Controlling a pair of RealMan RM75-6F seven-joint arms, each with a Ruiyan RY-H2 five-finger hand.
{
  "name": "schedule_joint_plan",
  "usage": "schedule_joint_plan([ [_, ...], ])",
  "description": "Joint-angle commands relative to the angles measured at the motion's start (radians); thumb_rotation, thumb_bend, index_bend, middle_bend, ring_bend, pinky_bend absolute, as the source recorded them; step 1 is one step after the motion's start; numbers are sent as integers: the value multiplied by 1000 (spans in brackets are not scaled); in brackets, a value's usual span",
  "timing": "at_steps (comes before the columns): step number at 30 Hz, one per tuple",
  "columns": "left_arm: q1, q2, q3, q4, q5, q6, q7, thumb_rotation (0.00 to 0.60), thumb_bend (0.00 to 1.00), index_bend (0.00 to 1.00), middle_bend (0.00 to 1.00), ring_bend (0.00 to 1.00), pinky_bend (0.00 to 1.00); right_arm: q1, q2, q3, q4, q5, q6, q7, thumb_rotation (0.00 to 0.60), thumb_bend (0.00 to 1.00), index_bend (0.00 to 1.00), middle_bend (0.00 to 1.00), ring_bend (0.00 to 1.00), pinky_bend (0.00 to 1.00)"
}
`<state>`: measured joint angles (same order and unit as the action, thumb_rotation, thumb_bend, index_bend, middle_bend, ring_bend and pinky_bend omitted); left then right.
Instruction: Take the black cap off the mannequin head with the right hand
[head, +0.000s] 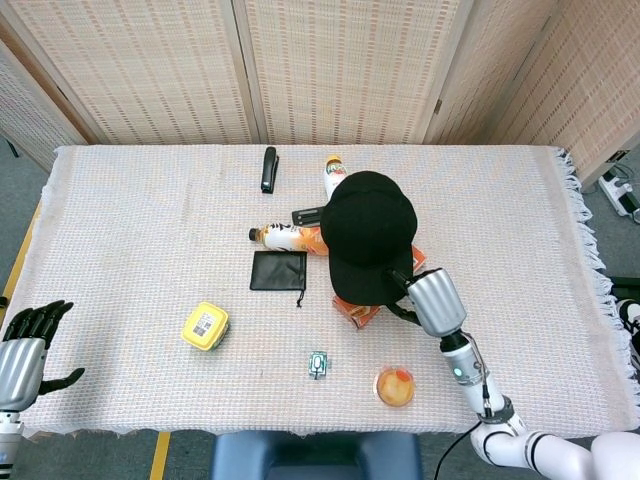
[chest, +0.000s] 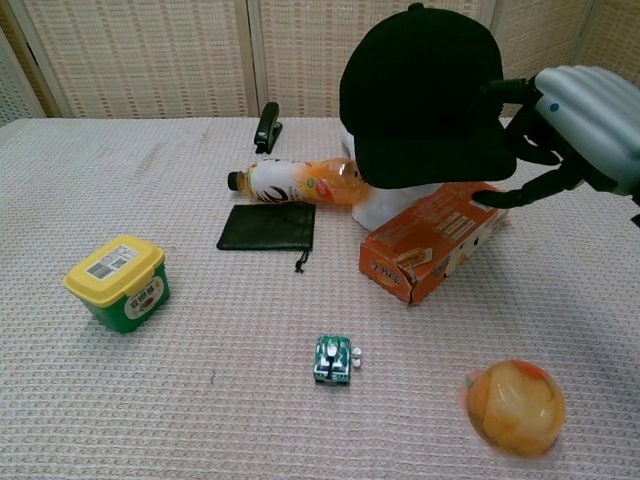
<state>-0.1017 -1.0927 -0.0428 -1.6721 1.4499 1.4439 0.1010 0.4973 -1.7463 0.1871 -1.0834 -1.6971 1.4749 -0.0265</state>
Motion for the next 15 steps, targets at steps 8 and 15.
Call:
schedule_joint_plan([
  [8, -3, 4, 1, 5, -2, -10, -18, 600, 112, 170, 163, 155, 144, 43, -57, -2, 87, 2, 21, 22, 600, 328, 559, 972, 1000, 1000],
  [15, -4, 5, 3, 7, -4, -15, -24, 600, 112, 170, 162, 155, 144, 42, -69, -11, 136, -1, 73, 78, 600, 635, 751, 998, 1000, 1000],
])
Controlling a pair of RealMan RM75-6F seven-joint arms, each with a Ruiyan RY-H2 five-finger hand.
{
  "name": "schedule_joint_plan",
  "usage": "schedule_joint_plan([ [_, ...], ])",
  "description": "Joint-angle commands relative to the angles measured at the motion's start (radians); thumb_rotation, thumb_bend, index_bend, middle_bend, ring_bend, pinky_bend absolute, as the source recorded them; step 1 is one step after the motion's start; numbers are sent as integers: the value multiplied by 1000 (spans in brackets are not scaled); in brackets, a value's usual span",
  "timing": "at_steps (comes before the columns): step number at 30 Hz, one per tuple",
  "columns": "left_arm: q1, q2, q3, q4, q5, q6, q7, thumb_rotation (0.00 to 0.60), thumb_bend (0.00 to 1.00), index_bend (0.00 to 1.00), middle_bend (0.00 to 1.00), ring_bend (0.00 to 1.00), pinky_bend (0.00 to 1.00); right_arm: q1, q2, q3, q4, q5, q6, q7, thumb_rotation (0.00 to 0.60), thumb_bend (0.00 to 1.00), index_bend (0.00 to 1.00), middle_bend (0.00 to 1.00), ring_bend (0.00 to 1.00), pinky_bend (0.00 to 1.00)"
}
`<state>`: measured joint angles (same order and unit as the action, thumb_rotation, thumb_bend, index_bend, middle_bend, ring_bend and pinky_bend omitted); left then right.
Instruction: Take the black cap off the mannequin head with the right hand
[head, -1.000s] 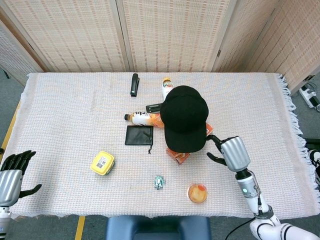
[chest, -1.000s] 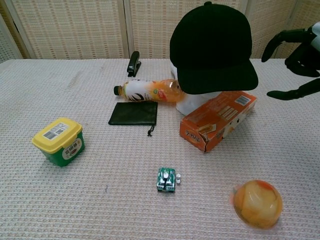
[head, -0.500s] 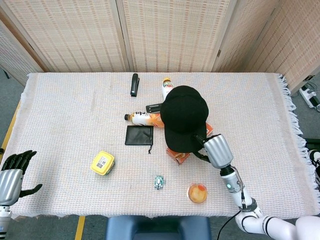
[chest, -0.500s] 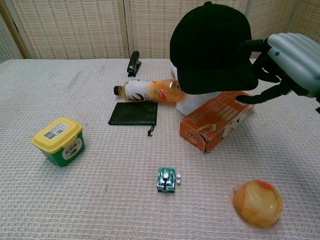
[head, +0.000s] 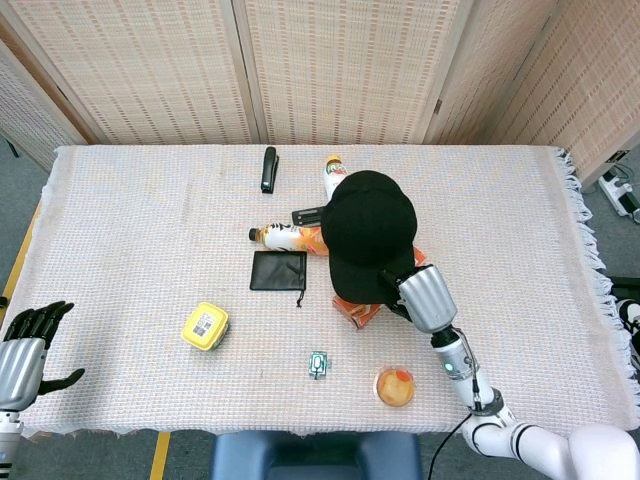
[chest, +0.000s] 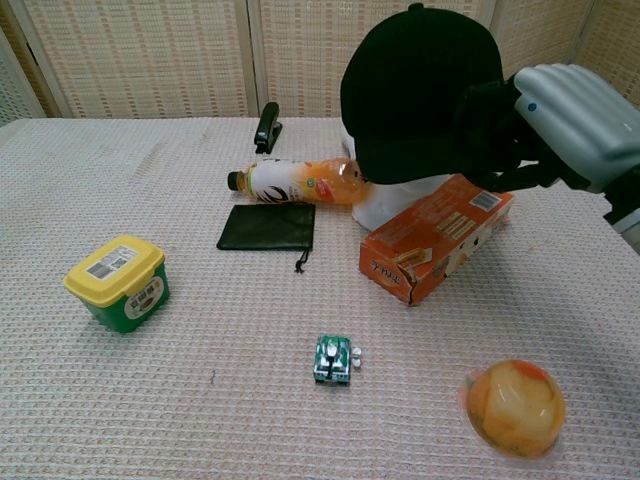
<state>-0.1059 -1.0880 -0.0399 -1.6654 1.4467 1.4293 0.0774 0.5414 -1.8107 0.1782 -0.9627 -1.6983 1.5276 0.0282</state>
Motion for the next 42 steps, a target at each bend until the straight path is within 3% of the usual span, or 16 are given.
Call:
schedule_joint_plan([
  [1, 0, 0, 0, 0, -1, -1, -1, 600, 112, 170, 162, 155, 144, -4, -8, -2, 20, 2, 28, 35, 600, 662, 774, 1000, 1000, 1000],
  [6, -4, 0, -1, -2, 1, -4, 2, 600, 112, 170, 160, 155, 144, -5, -17, 12, 34, 16, 70, 92, 600, 743, 851, 1000, 1000, 1000],
  [20, -10, 8, 1, -15, -1, -13, 15, 600, 112, 165, 157, 154, 144, 25, 31, 119, -103, 107, 81, 121, 600, 786, 875, 1000, 1000, 1000],
  [33, -20, 15, 2, -33, -5, -28, 41, 600, 112, 161, 153, 154, 144, 72, 151, 243, -190, 226, 2, 95, 600, 811, 878, 1000, 1000, 1000],
  [42, -31, 16, 2, -46, -10, -45, 63, 600, 112, 155, 149, 152, 144, 74, 244, 254, -143, 277, -70, 92, 600, 821, 878, 1000, 1000, 1000],
])
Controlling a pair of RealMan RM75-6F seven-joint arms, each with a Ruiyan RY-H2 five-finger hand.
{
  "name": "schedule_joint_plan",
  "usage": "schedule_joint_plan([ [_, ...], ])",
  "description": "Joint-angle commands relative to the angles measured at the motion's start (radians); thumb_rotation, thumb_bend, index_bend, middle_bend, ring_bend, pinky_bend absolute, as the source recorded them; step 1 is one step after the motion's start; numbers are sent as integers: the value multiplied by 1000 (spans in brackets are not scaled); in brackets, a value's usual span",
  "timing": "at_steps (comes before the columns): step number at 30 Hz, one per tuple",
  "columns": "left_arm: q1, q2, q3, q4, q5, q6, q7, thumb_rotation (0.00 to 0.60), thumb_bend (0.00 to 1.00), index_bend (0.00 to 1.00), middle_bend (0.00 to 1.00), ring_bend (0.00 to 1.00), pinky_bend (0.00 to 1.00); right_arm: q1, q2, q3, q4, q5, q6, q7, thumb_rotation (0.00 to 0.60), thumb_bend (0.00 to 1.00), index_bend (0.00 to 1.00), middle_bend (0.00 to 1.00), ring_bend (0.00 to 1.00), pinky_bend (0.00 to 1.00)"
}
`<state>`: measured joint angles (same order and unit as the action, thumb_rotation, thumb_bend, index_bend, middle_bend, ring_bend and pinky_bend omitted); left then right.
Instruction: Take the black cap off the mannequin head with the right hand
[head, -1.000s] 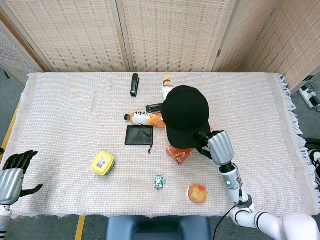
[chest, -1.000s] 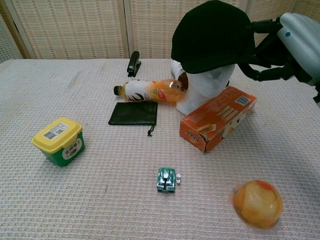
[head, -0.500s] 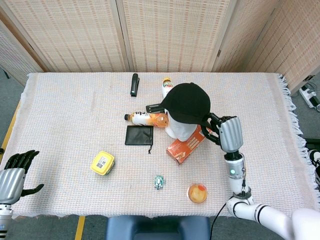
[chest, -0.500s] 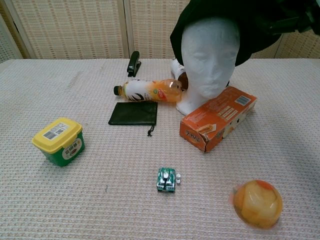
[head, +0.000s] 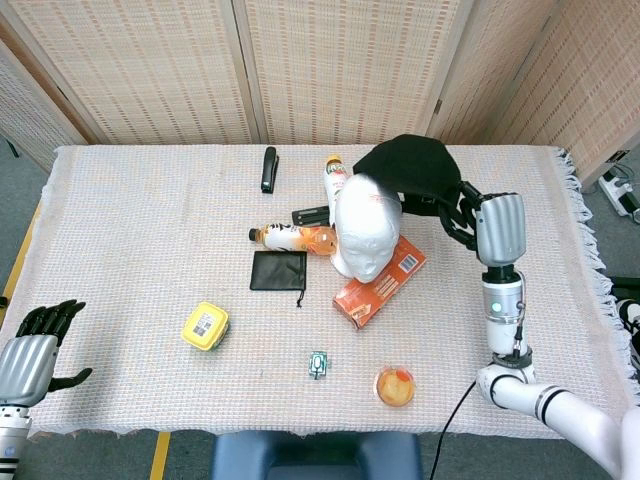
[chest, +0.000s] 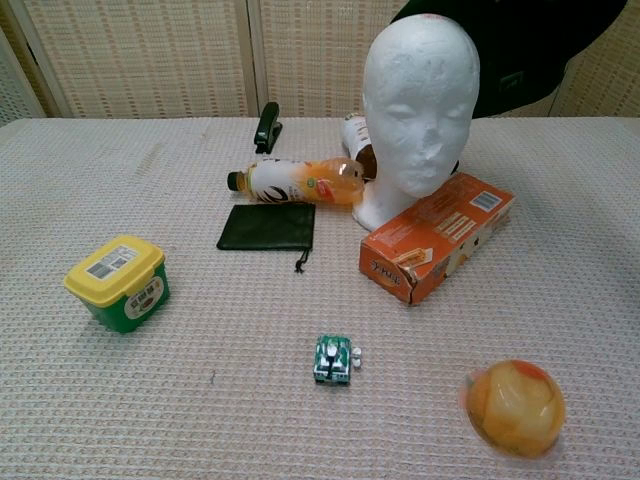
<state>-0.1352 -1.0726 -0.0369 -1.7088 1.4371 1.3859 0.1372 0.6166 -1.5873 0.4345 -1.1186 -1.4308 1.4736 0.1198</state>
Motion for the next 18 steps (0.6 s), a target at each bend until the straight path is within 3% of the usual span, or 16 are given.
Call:
schedule_joint_plan([
  [1, -3, 1, 0, -5, 0, -3, 6, 600, 112, 155, 148, 152, 144, -5, 34, -7, 16, 11, -23, 0, 600, 822, 878, 1000, 1000, 1000],
  [6, -7, 2, 2, -12, -2, -11, 18, 600, 112, 154, 146, 151, 143, -35, 98, -41, 2, 10, -43, -1, 600, 824, 878, 1000, 1000, 1000],
  [18, -17, -2, 8, -21, 0, -25, 26, 600, 113, 155, 142, 150, 144, -133, 239, -187, -66, -10, -138, 44, 600, 828, 880, 1000, 1000, 1000],
])
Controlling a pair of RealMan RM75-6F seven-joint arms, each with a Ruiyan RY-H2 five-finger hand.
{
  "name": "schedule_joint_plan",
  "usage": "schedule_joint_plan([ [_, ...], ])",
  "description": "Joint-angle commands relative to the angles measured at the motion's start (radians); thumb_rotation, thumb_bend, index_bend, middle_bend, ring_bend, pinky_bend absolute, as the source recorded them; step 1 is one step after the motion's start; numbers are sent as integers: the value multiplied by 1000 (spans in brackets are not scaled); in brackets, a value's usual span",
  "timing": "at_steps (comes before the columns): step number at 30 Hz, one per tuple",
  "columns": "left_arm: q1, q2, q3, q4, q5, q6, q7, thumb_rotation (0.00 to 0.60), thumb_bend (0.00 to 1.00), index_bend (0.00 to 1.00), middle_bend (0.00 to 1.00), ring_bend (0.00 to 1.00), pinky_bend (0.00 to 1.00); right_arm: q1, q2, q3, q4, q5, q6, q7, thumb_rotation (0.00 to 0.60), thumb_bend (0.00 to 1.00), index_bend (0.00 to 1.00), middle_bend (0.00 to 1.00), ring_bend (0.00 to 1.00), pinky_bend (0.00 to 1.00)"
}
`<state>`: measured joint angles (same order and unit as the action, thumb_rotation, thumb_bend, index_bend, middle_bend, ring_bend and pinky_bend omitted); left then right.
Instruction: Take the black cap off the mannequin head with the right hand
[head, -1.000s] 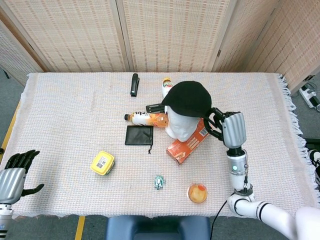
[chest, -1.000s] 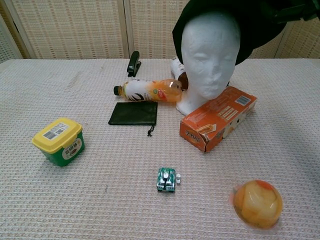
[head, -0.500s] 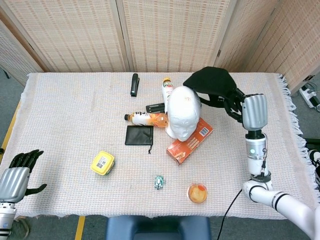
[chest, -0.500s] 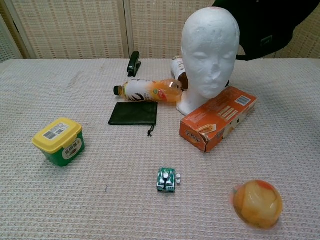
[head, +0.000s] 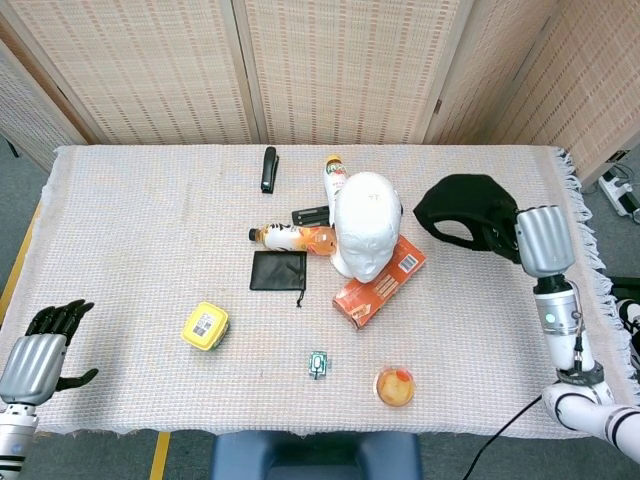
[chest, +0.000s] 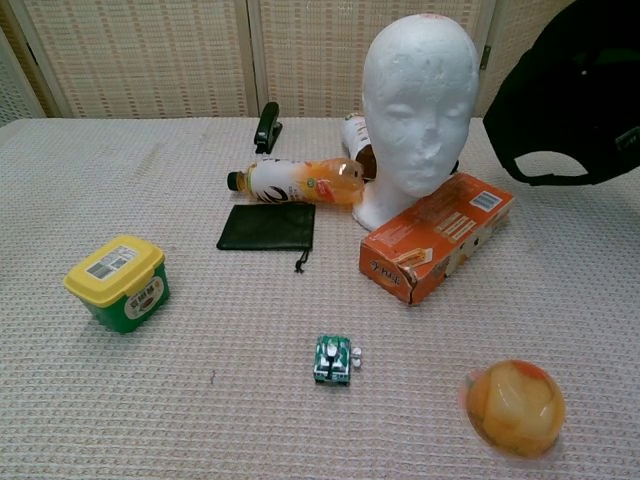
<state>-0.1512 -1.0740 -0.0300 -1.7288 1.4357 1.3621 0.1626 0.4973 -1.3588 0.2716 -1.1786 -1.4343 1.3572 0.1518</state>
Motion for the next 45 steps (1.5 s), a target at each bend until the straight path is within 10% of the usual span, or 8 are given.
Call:
schedule_joint_plan([
  [1, -1, -2, 2, -1, 4, -1, 1, 600, 113, 154, 143, 150, 144, -16, 11, -38, -1, -10, -33, 14, 600, 827, 881, 1000, 1000, 1000],
  [16, 1, 0, 9, -10, 1, 1, 12, 600, 111, 155, 137, 147, 144, 54, -148, -94, 204, 22, -227, -7, 600, 774, 786, 998, 1000, 1000],
  [20, 2, 0, 9, -12, -3, 0, 16, 600, 112, 154, 138, 148, 143, 70, -175, -93, 230, 49, -274, -55, 580, 263, 460, 837, 849, 996],
  [23, 2, 0, 9, -11, -6, 0, 16, 600, 113, 154, 137, 147, 143, 71, -173, -91, 207, 72, -299, -83, 438, 13, 186, 575, 593, 850],
  [30, -1, -1, 9, -10, -7, -3, 17, 600, 113, 154, 137, 148, 143, 39, -112, -87, 100, 101, -281, -119, 357, 0, 0, 253, 220, 432],
  [45, 0, -44, -13, 34, 11, 45, 4, 600, 112, 158, 145, 149, 143, -238, 87, -177, -250, 15, 113, -210, 493, 174, 224, 331, 305, 455],
])
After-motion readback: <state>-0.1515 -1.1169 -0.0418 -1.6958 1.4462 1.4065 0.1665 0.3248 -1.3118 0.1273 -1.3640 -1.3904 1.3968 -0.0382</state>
